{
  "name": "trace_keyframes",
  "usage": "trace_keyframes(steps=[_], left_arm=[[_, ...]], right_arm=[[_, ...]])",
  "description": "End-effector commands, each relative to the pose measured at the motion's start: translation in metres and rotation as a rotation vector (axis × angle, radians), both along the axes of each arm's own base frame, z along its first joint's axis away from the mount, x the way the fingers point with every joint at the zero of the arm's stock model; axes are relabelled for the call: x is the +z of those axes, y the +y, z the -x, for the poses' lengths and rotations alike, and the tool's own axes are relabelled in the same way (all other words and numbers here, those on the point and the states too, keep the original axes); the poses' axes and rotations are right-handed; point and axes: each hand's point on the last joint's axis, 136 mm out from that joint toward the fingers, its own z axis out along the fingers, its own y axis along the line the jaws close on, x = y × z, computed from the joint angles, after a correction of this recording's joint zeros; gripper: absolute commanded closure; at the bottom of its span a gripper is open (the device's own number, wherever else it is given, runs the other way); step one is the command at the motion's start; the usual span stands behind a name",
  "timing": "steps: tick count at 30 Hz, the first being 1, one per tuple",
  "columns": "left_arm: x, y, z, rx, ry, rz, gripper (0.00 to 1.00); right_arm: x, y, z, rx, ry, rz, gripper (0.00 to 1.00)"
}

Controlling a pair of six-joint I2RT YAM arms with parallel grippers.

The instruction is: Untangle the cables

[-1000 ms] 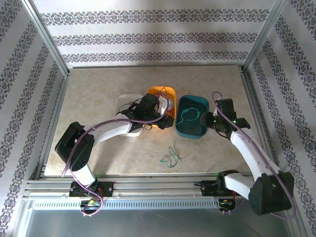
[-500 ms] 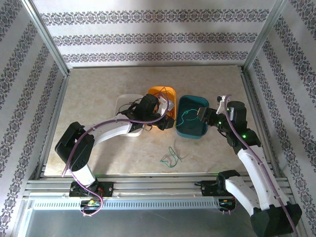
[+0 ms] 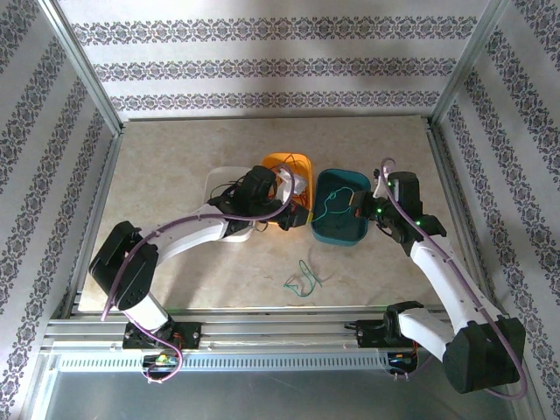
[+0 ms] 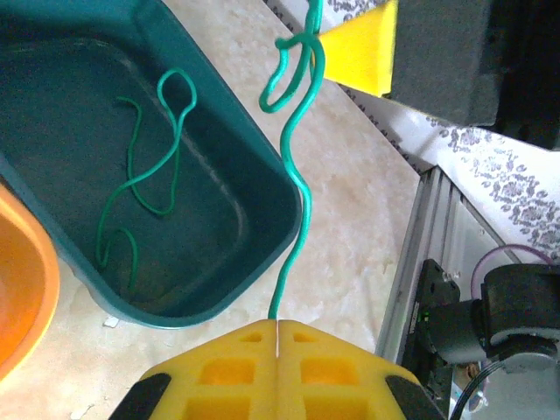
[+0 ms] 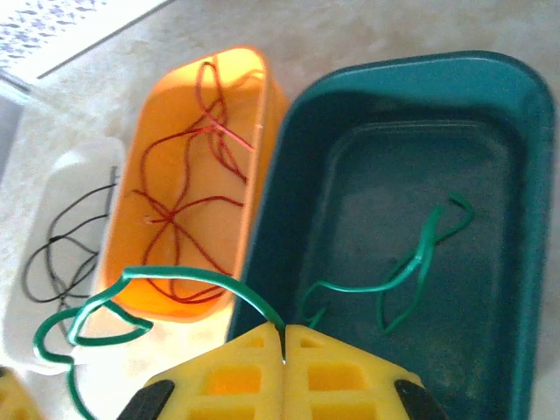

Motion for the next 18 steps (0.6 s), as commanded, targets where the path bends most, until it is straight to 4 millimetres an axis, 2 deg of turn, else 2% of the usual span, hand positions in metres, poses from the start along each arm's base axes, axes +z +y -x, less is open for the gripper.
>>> trace_keyframes(steps=[1, 4, 8, 12, 18], left_arm=[[0.013, 0.018, -0.013, 0.089, 0.003, 0.058, 1.0], [0.017, 0.031, -0.023, 0.14, 0.023, 0.106, 1.0], [0.018, 0.036, -0.026, 0.146, 0.024, 0.11, 1.0], [0.014, 0.031, -0.025, 0.122, 0.024, 0.094, 1.0], [0.011, 0.007, -0.023, 0.079, 0.003, 0.081, 1.0]], right_arm=[[-0.001, -0.031, -0.005, -0.137, 0.016, 0.096, 1.0], [-0.008, -0.045, -0.001, -0.194, 0.051, 0.111, 1.0], [-0.011, -0.051, 0.001, -0.214, 0.07, 0.107, 1.0], [-0.01, -0.044, 0.0, -0.182, 0.067, 0.086, 1.0], [-0.009, -0.041, -0.001, -0.168, 0.073, 0.078, 1.0]])
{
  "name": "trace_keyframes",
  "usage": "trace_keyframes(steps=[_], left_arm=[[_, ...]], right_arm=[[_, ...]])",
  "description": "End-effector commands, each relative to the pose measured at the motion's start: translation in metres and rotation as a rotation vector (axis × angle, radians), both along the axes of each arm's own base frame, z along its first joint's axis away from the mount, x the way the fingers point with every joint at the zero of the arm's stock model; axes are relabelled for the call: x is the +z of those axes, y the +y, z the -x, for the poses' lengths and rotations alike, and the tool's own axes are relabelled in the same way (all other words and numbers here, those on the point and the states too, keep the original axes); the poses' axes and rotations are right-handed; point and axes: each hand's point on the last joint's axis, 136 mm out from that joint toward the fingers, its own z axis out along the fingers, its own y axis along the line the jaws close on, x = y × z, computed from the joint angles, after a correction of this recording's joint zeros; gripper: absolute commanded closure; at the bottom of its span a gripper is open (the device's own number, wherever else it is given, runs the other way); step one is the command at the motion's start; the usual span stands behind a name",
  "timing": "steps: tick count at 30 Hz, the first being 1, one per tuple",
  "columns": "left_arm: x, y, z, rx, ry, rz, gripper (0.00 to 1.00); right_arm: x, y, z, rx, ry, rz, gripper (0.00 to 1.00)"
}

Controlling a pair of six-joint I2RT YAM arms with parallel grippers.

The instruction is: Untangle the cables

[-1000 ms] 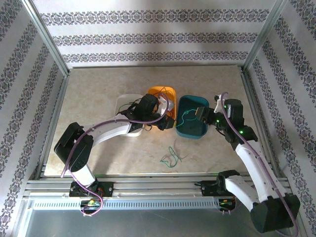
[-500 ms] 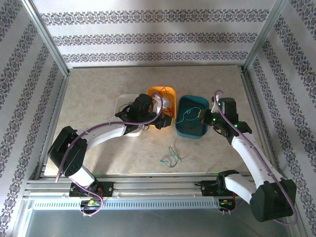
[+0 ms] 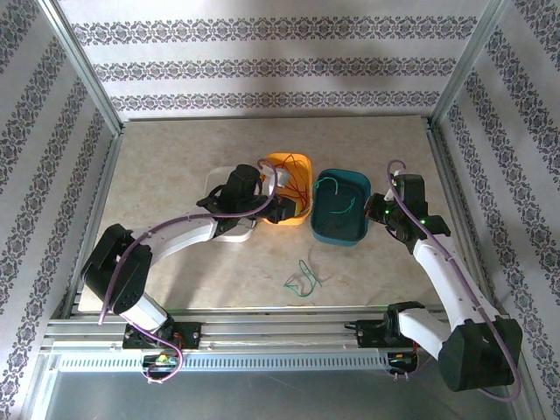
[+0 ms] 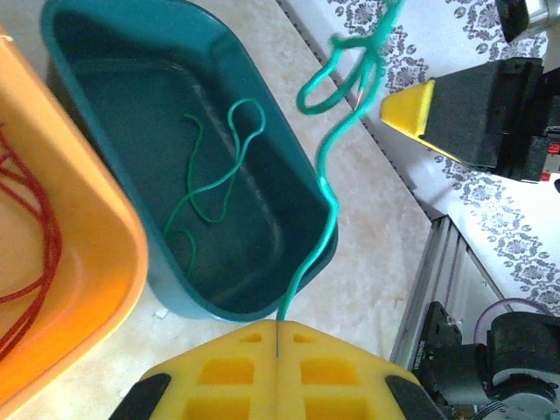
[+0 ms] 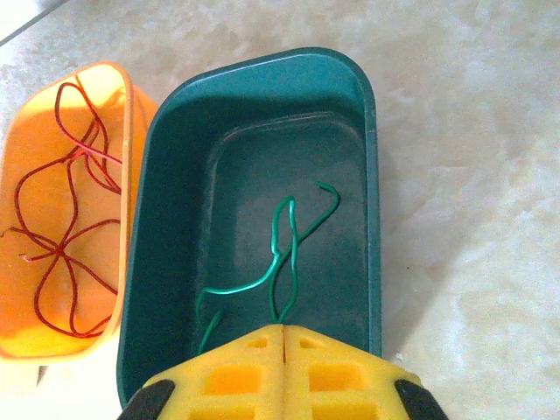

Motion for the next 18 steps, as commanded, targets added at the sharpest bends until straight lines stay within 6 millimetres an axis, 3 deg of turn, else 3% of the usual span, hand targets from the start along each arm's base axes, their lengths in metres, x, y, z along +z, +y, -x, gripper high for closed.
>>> trace_keyframes(steps=[1, 6, 12, 15, 18], left_arm=[[0.012, -0.024, -0.006, -0.039, -0.048, 0.042, 1.0], [-0.003, -0.052, -0.033, 0.026, -0.022, 0.054, 1.0], [-0.03, -0.065, -0.072, 0.188, 0.036, 0.013, 1.0], [-0.031, -0.073, -0.08, 0.197, 0.023, -0.017, 0.94], [-0.027, -0.081, -0.082, 0.18, -0.011, -0.04, 0.78]], right_arm=[[0.013, 0.002, -0.003, -0.001, -0.014, -0.013, 1.0], [0.01, -0.001, 0.001, -0.012, 0.008, 0.002, 1.0], [0.001, -0.002, 0.009, -0.007, 0.047, 0.011, 1.0], [-0.003, -0.003, 0.012, -0.004, 0.063, 0.016, 1.0], [-0.006, -0.002, 0.015, 0.003, 0.073, 0.015, 1.0]])
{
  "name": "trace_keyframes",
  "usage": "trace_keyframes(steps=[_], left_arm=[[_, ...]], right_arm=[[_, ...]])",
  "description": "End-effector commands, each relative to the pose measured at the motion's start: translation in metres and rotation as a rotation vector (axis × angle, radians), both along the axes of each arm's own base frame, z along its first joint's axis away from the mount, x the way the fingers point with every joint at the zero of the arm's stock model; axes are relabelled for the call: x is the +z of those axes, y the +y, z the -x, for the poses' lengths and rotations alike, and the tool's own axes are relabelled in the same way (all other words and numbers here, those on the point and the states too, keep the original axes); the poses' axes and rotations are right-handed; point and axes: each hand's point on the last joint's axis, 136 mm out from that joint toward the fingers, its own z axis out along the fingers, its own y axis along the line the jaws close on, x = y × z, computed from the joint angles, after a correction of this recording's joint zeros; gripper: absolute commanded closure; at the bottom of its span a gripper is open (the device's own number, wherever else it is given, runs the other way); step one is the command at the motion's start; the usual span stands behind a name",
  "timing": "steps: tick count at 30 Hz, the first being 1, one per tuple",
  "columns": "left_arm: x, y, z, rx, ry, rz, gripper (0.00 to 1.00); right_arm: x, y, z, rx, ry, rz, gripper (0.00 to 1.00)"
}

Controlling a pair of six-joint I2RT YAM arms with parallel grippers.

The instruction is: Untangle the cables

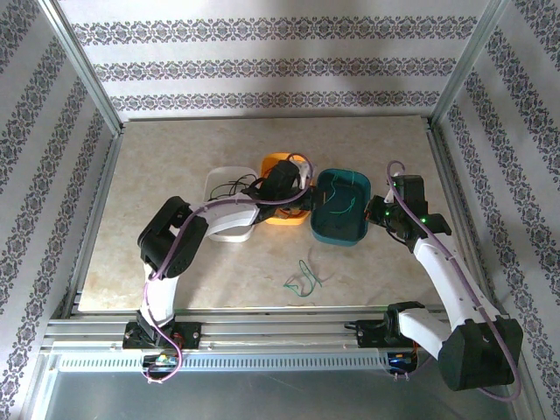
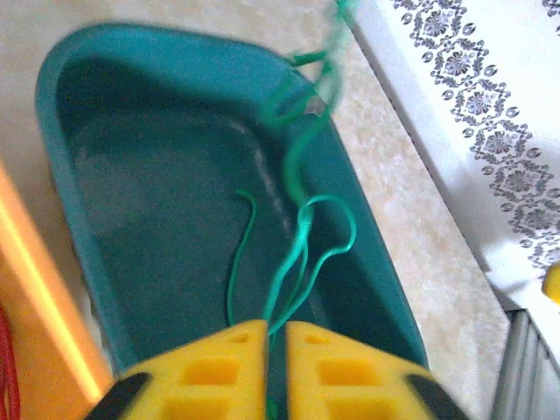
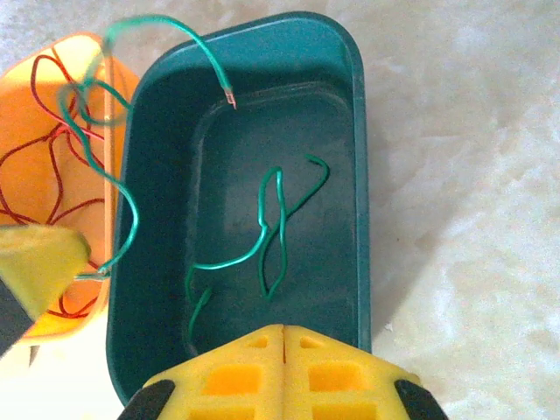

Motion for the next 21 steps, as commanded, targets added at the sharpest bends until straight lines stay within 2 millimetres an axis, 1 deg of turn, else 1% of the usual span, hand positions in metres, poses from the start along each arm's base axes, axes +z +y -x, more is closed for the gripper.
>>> trace_keyframes(steps=[1, 2, 3, 4, 5, 7, 9, 10, 12, 15, 18, 21], left_arm=[[0.021, -0.013, -0.004, 0.001, -0.061, -0.013, 0.68], [0.022, -0.013, -0.004, -0.003, -0.064, -0.021, 0.59], [0.025, -0.014, -0.003, -0.01, -0.074, -0.026, 0.53], [0.029, -0.014, -0.003, -0.013, -0.088, -0.027, 0.48], [0.034, -0.012, -0.003, -0.008, -0.104, -0.029, 0.45], [0.045, -0.004, -0.003, 0.018, -0.145, -0.038, 0.41], [0.054, 0.008, -0.003, 0.051, -0.188, -0.061, 0.38], [0.058, 0.015, -0.002, 0.07, -0.207, -0.077, 0.38], [0.063, 0.029, 0.002, 0.096, -0.233, -0.112, 0.37], [0.061, 0.05, 0.015, 0.11, -0.236, -0.179, 0.36], [0.043, 0.071, 0.035, 0.076, -0.205, -0.285, 0.36], [0.02, 0.09, 0.062, 0.014, -0.186, -0.381, 0.35]], right_arm=[[-0.001, 0.0, 0.005, 0.006, 0.015, 0.006, 1.0], [-0.002, 0.0, 0.006, 0.009, 0.018, 0.004, 1.0], [-0.003, 0.001, 0.007, 0.012, 0.026, 0.002, 1.0], [-0.005, 0.001, 0.008, 0.014, 0.032, -0.001, 1.0], [-0.007, 0.002, 0.009, 0.015, 0.042, -0.003, 0.97], [-0.015, 0.002, 0.011, 0.007, 0.07, -0.003, 0.76], [-0.026, 0.001, 0.012, -0.004, 0.104, -0.001, 0.64], [-0.034, 0.0, 0.012, -0.01, 0.128, 0.001, 0.63], [-0.049, -0.001, 0.011, -0.026, 0.174, 0.003, 0.62], [-0.067, -0.001, 0.005, -0.042, 0.22, 0.004, 0.63], [-0.084, -0.007, 0.003, -0.073, 0.277, 0.036, 0.64], [-0.096, -0.01, 0.003, -0.085, 0.318, 0.056, 0.66]])
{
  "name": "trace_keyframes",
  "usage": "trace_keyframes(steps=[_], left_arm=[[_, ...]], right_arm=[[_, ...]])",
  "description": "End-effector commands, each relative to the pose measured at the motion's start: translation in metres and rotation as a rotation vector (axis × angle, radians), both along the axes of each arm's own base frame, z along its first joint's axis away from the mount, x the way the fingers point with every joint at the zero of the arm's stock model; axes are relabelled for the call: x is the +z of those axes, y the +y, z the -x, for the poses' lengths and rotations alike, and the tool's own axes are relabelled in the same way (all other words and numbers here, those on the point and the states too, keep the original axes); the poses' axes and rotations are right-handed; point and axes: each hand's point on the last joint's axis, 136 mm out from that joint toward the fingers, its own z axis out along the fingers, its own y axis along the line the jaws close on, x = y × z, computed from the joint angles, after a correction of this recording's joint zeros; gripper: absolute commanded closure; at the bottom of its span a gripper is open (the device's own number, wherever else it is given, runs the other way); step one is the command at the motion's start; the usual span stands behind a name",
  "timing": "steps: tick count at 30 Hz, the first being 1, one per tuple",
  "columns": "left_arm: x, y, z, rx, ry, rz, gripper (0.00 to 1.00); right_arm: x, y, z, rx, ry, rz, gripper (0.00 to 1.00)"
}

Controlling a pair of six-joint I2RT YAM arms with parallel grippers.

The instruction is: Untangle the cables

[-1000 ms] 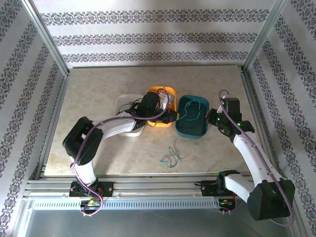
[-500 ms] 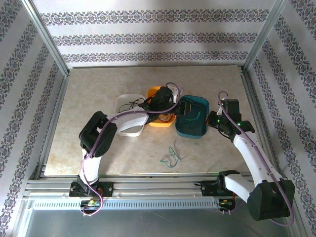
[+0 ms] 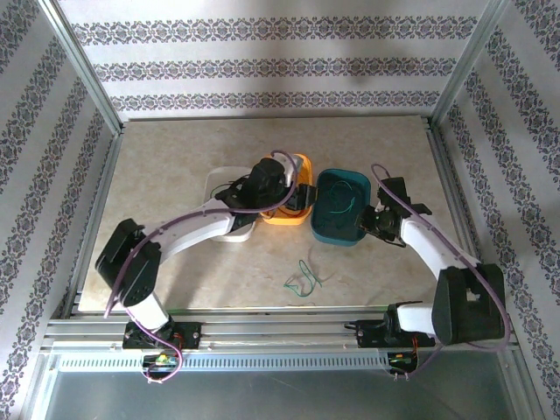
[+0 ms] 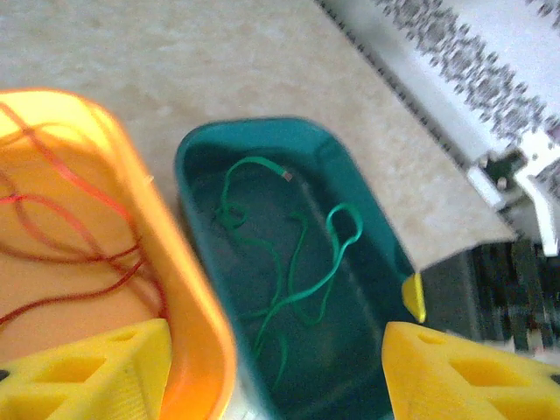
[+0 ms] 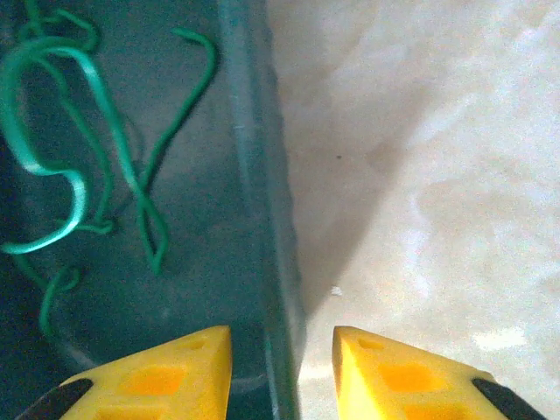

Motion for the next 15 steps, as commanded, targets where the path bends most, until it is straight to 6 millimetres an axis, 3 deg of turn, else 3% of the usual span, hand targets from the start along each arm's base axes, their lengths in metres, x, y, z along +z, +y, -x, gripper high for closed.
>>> trace_keyframes(steps=[1, 5, 10, 15], left_arm=[[-0.047, 0.026, 0.04, -0.079, 0.061, -0.217, 0.35], [-0.073, 0.04, 0.079, -0.196, 0.13, -0.31, 0.34], [-0.101, 0.05, 0.098, -0.223, 0.193, -0.372, 0.33], [-0.115, 0.045, 0.1, -0.249, 0.209, -0.417, 0.33]], right_arm=[[-0.01, -0.006, -0.004, -0.027, 0.018, 0.039, 0.7], [-0.019, -0.005, -0.014, -0.021, 0.03, 0.045, 0.95], [-0.013, -0.006, -0.051, 0.012, 0.005, 0.082, 1.0], [-0.001, -0.006, -0.093, 0.058, -0.026, 0.128, 1.0]])
